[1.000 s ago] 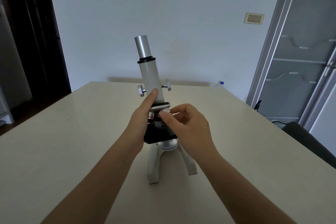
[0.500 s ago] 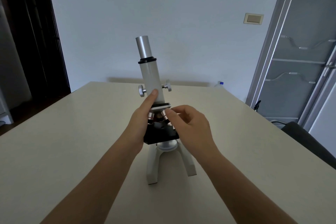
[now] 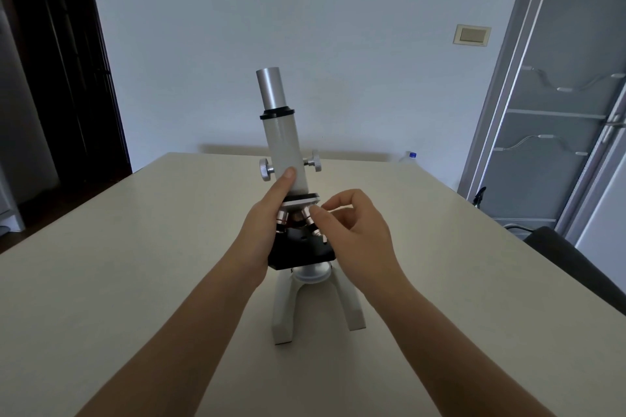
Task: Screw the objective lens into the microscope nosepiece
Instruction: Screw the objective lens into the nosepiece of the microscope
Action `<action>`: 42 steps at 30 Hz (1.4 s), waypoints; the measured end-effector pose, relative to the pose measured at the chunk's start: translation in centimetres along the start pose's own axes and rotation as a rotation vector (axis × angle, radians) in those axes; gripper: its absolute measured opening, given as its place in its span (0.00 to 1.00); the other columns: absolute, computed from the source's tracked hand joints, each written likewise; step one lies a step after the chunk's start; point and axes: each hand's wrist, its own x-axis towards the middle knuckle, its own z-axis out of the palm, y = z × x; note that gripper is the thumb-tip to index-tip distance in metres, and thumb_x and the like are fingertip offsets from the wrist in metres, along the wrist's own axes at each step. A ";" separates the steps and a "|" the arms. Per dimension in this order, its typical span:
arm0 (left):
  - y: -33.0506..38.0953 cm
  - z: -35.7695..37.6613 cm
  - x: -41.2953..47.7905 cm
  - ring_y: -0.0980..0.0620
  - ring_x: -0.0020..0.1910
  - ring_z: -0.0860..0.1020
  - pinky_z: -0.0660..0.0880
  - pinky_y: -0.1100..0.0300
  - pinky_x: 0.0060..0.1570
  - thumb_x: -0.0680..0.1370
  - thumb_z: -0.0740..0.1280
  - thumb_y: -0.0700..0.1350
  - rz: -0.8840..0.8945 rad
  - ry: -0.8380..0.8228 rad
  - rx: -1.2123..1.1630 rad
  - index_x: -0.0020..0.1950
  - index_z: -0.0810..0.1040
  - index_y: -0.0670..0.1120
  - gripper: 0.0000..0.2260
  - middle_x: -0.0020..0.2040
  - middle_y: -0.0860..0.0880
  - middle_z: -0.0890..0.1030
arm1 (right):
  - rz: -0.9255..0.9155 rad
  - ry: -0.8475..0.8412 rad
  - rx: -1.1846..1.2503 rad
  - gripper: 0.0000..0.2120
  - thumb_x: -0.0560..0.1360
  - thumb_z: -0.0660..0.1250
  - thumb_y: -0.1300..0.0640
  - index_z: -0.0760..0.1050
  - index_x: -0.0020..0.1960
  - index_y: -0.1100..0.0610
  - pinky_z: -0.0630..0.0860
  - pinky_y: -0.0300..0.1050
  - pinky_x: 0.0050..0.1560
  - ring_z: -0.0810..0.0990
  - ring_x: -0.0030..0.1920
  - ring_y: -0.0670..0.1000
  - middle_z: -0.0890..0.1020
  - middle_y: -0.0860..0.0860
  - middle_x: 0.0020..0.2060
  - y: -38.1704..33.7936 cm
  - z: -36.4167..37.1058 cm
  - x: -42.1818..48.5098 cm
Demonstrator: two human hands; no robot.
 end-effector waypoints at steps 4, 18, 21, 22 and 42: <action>-0.1 0.0 0.1 0.46 0.42 0.82 0.77 0.52 0.51 0.68 0.67 0.62 0.005 -0.002 -0.011 0.37 0.85 0.49 0.18 0.40 0.45 0.84 | 0.015 -0.017 0.007 0.05 0.71 0.69 0.51 0.73 0.42 0.50 0.70 0.29 0.30 0.79 0.30 0.38 0.82 0.46 0.32 0.0 0.0 0.1; 0.2 0.2 -0.3 0.42 0.40 0.77 0.75 0.49 0.51 0.63 0.68 0.65 0.005 -0.029 -0.017 0.38 0.84 0.47 0.22 0.41 0.40 0.79 | -0.012 -0.054 0.000 0.06 0.70 0.69 0.51 0.71 0.43 0.47 0.74 0.39 0.38 0.82 0.35 0.41 0.83 0.42 0.30 0.2 0.2 0.0; 0.1 0.2 -0.2 0.45 0.36 0.75 0.74 0.54 0.44 0.62 0.68 0.66 0.006 -0.023 -0.027 0.36 0.83 0.48 0.21 0.36 0.43 0.78 | -0.002 -0.052 0.007 0.06 0.71 0.69 0.50 0.72 0.43 0.47 0.75 0.41 0.40 0.83 0.36 0.42 0.84 0.43 0.30 0.3 0.3 0.1; 0.1 0.1 -0.2 0.44 0.38 0.76 0.75 0.53 0.46 0.62 0.68 0.65 0.004 -0.020 -0.031 0.36 0.83 0.47 0.21 0.38 0.42 0.78 | 0.002 -0.049 0.011 0.06 0.70 0.69 0.50 0.72 0.44 0.48 0.76 0.42 0.41 0.83 0.37 0.43 0.85 0.45 0.32 0.3 0.3 0.1; 0.3 -0.1 -0.1 0.48 0.36 0.81 0.79 0.59 0.36 0.72 0.65 0.60 0.006 -0.012 -0.143 0.42 0.82 0.45 0.18 0.37 0.45 0.82 | -0.008 -0.048 -0.036 0.10 0.67 0.72 0.47 0.73 0.45 0.47 0.75 0.39 0.41 0.83 0.39 0.44 0.85 0.47 0.38 0.3 0.2 0.0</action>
